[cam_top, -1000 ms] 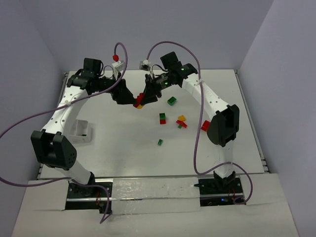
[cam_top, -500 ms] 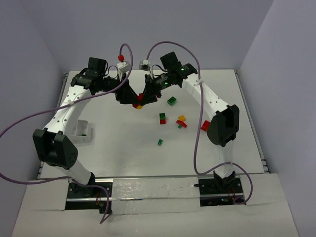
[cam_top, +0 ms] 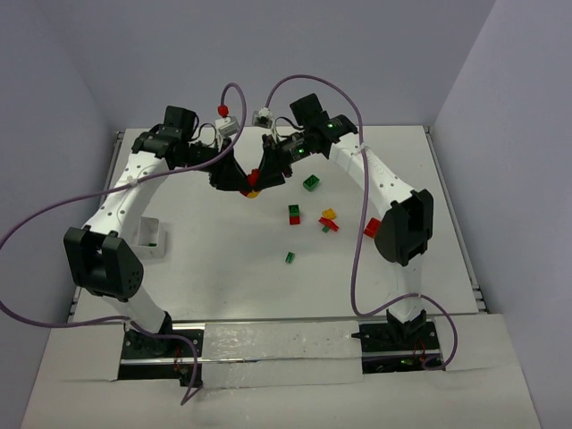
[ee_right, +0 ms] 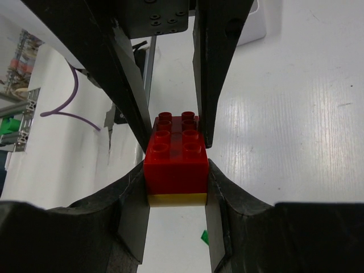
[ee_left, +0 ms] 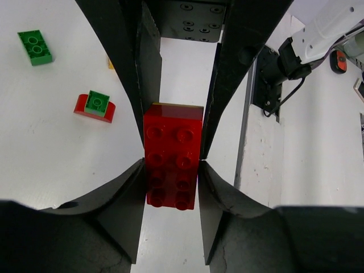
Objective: Sort the legos into containers by color
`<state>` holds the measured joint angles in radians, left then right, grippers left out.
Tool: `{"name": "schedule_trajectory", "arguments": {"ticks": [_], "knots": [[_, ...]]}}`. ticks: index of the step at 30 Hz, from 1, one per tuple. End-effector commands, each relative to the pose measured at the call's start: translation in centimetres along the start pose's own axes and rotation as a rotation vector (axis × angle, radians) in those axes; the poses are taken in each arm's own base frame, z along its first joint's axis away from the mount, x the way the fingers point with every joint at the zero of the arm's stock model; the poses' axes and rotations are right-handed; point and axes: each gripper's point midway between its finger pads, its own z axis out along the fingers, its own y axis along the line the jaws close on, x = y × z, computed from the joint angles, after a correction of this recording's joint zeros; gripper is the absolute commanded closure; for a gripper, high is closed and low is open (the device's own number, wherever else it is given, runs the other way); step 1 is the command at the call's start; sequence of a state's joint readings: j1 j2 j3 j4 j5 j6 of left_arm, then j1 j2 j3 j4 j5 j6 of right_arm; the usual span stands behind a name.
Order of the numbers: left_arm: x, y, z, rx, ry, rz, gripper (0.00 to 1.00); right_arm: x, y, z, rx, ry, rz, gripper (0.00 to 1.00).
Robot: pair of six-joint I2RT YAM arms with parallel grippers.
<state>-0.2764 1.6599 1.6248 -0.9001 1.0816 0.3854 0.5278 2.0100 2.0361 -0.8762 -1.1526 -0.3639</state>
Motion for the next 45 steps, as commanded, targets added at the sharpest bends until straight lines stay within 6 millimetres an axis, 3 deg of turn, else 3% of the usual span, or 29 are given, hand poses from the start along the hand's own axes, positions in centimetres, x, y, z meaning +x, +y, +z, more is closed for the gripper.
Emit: {"name": "schedule_trajectory", "arguments": {"ticks": [1, 3, 4, 5, 9, 14, 19, 23, 29, 32, 34, 38, 41, 45], "knots": [[-1.5, -1.1, -0.2, 0.041, -0.026, 0.063, 0.68, -3.0, 3.1, -1.1, -0.021, -0.053, -0.111, 1.00], [-1.6, -1.0, -0.2, 0.037, -0.032, 0.065, 0.80, -2.9, 3.1, -1.1, -0.020, -0.049, -0.112, 1.00], [-1.6, -0.9, -0.1, 0.033, -0.035, 0.055, 0.94, -2.8, 3.0, -1.1, -0.019, -0.046, -0.113, 1.00], [-1.7, -0.8, -0.2, 0.025, -0.045, 0.052, 0.99, -2.6, 2.9, -1.1, -0.016, -0.039, -0.115, 1.00], [-3.1, 0.0, -1.6, -0.013, -0.130, 0.007, 1.00, -0.9, 2.1, -1.1, 0.002, 0.005, -0.126, 1.00], [-6.6, 1.5, -5.5, -0.066, -0.302, -0.055, 1.00, 1.9, 1.0, -1.4, 0.015, 0.073, -0.087, 1.00], [-6.1, 2.3, -8.1, -0.131, -0.317, -0.078, 1.00, 2.6, 0.1, -1.8, 0.040, 0.087, -0.067, 1.00], [-3.9, 2.4, -9.2, -0.180, -0.291, -0.124, 1.00, 2.7, -0.7, -2.0, 0.051, 0.080, -0.045, 1.00], [-2.7, 1.5, -9.8, -0.249, -0.254, -0.072, 1.00, 2.0, -1.0, -1.8, 0.037, 0.065, -0.031, 1.00], [-1.0, 3.0, -11.9, -0.387, -0.219, -0.121, 1.00, 1.8, -1.9, -1.9, 0.068, 0.066, -0.026, 1.00], [0.3, 4.1, -13.8, -0.495, -0.193, -0.168, 1.00, 1.7, -2.4, -2.1, 0.096, 0.061, -0.005, 1.00], [5.8, 7.6, -18.8, -0.878, -0.057, -0.338, 1.00, 1.4, -3.5, -2.4, 0.140, 0.047, -0.019, 1.00], [9.2, 8.1, -23.5, -1.115, -0.026, -0.442, 1.00, 1.4, -3.7, -2.5, 0.147, 0.038, -0.014, 1.00], [13.2, 6.8, -26.3, -1.265, 0.038, -0.496, 1.00, 1.3, -4.3, -2.7, 0.163, 0.036, -0.005, 1.00]]}}
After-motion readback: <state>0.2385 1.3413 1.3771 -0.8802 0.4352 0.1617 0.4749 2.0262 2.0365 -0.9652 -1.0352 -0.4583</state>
